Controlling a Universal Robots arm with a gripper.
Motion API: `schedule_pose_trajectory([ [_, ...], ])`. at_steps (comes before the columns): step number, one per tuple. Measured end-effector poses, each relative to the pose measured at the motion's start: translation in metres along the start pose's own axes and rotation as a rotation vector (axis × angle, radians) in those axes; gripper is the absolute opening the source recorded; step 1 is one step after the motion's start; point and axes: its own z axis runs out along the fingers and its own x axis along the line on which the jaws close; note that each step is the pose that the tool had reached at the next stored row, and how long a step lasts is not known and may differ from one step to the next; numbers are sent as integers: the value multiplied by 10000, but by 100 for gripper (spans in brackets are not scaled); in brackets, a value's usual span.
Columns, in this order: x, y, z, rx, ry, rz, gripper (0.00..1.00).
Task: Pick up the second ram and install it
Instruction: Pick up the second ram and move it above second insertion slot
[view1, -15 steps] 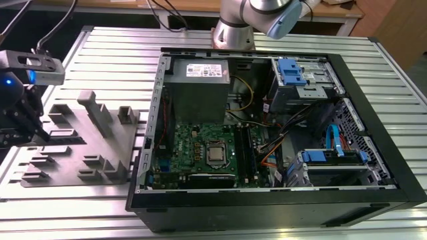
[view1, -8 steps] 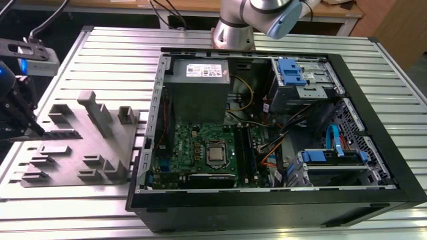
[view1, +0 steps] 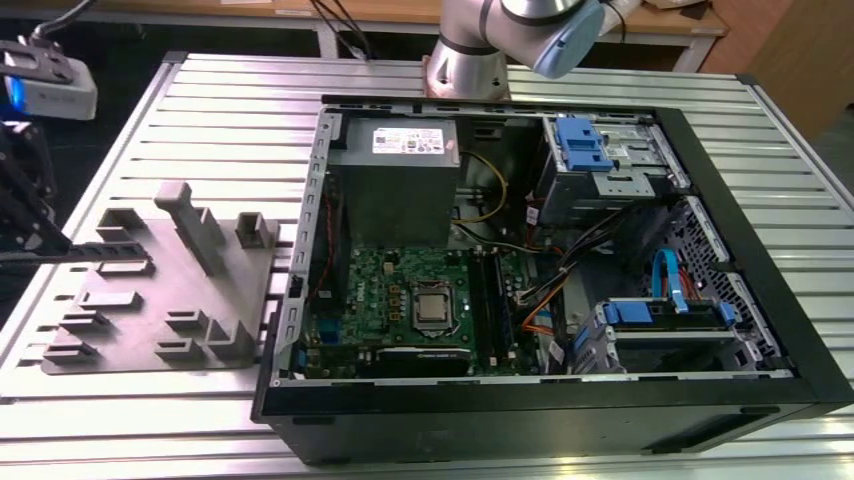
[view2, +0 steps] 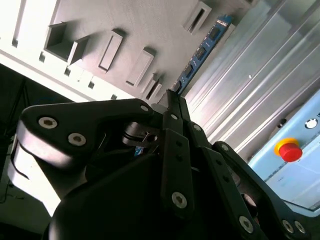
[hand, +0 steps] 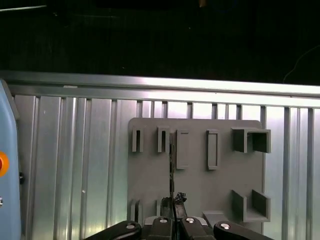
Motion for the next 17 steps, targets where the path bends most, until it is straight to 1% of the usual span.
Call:
schedule_pose_trajectory([
  [3,-4,2,-114,1,-11,0,9],
  [11,-17,9,-449,1,-39,0,9],
  [17,-25,14,-672,2,-48,0,9],
])
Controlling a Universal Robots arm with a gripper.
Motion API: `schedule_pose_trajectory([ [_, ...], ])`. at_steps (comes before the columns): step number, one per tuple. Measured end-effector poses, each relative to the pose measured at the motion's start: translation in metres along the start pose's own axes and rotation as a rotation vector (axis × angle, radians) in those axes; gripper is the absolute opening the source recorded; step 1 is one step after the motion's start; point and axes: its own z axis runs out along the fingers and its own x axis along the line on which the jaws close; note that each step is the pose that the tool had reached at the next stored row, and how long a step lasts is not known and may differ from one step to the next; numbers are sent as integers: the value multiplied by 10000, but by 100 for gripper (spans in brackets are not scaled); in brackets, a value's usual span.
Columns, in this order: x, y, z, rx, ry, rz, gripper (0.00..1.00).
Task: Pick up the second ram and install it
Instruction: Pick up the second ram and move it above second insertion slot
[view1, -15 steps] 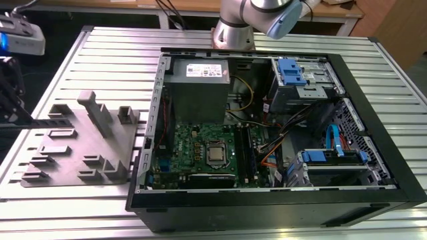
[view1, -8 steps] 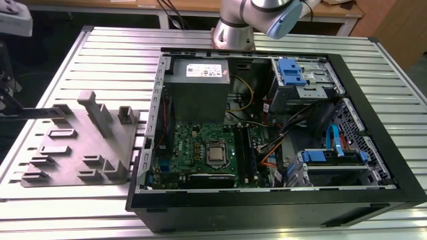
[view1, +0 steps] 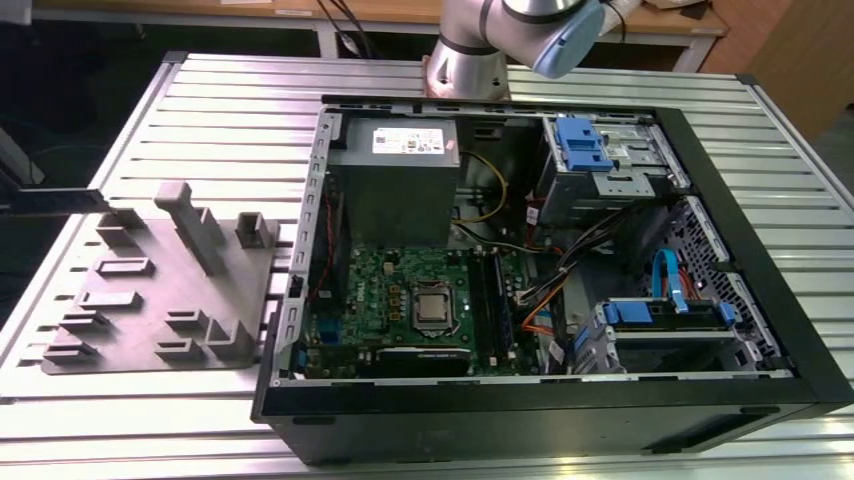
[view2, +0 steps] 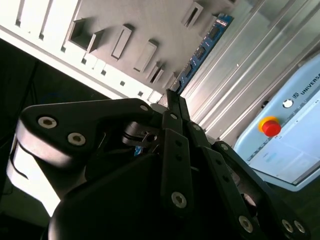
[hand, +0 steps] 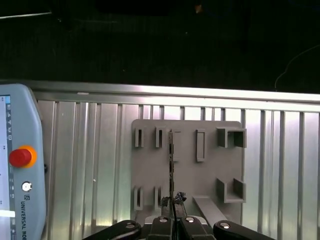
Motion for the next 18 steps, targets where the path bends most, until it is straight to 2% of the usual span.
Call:
schedule_pose_trajectory([
  [9,-15,7,-371,-2,-9,-1,9],
  [14,-23,11,-550,1,-11,-1,9],
  [16,-25,12,-612,-1,-10,-1,9],
  [18,-26,13,-627,0,-11,-1,9],
])
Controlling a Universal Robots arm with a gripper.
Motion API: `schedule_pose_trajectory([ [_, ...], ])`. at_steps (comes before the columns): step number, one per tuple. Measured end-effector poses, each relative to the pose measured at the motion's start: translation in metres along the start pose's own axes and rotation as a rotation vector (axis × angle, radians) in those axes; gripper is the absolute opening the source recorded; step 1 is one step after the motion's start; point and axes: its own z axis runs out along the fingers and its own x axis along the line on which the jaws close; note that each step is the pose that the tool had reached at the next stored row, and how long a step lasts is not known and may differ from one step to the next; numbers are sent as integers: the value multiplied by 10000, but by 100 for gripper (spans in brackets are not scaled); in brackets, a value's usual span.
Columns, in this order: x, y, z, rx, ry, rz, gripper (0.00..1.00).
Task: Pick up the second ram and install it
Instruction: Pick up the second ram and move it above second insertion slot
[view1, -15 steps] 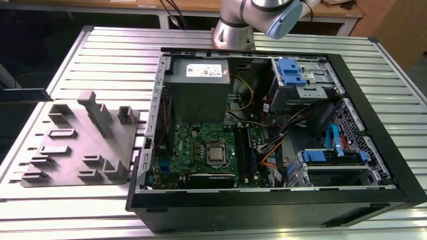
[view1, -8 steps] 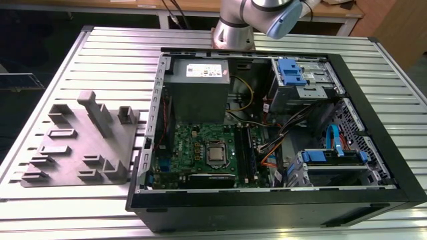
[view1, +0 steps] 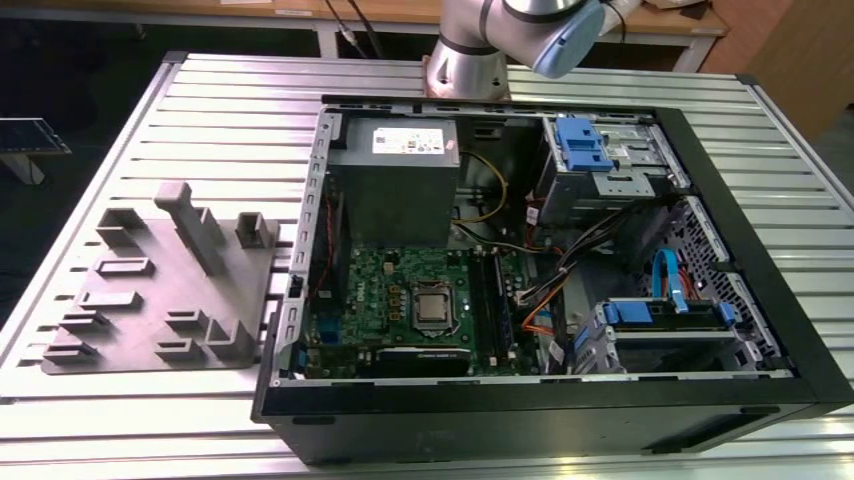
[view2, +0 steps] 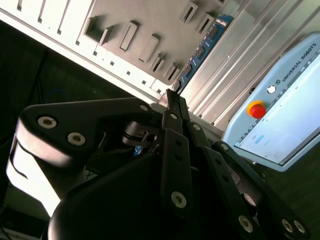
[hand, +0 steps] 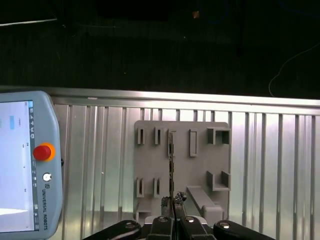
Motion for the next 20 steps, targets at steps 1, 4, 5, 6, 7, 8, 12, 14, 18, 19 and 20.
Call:
schedule_pose_trajectory([
  [1,0,0,0,1,-1,0,9],
  [4,0,0,-4,0,0,0,9],
  [5,0,-2,-5,-1,0,0,9],
  [6,0,-10,-6,-3,2,-2,9],
  [7,1,-21,-6,-2,1,-1,9],
  [8,1,-36,-5,0,0,0,9],
  [12,3,-122,-7,-1,1,0,9],
  [14,4,-166,-8,-1,0,1,9],
  [18,7,-286,-10,-3,1,0,9],
  [19,8,-322,-11,-3,1,0,9],
  [20,9,-358,-11,-4,0,0,9],
])
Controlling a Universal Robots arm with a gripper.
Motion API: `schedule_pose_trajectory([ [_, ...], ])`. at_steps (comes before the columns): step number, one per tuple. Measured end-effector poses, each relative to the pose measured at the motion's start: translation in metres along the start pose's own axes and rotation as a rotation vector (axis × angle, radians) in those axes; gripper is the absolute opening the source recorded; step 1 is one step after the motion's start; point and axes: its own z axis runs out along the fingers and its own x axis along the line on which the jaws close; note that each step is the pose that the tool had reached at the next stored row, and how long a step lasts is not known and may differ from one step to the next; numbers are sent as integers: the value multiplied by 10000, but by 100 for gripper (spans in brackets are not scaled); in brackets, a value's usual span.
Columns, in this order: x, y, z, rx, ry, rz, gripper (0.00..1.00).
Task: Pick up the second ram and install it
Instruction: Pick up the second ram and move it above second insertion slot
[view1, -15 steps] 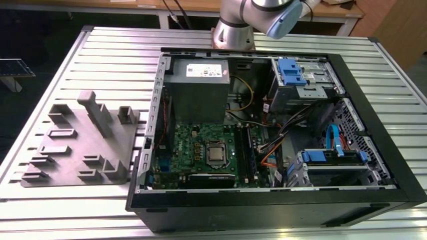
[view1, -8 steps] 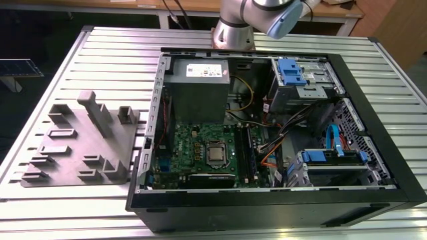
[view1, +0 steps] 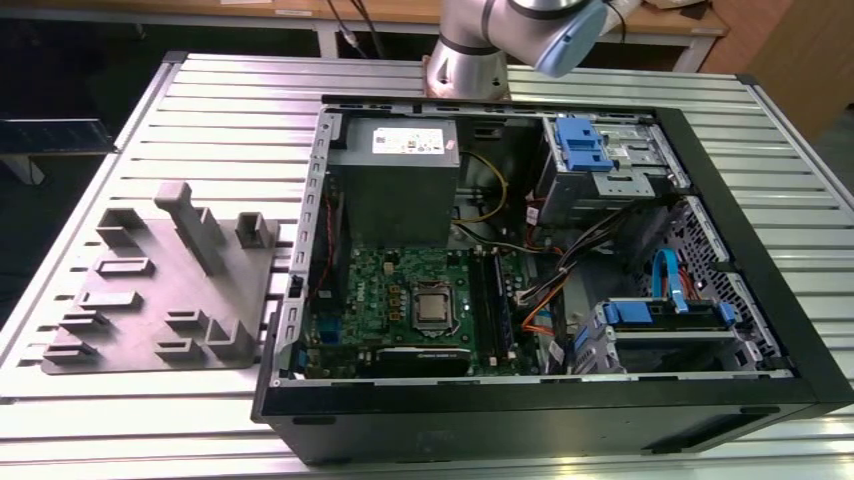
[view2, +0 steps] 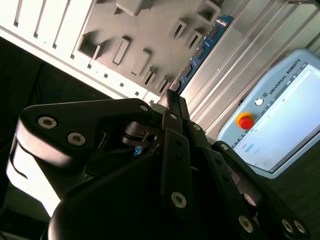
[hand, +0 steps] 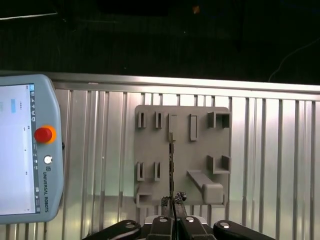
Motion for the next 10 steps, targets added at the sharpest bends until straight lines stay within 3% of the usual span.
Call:
schedule_pose_trajectory([
  [10,10,-402,-8,-11,1,2,9],
])
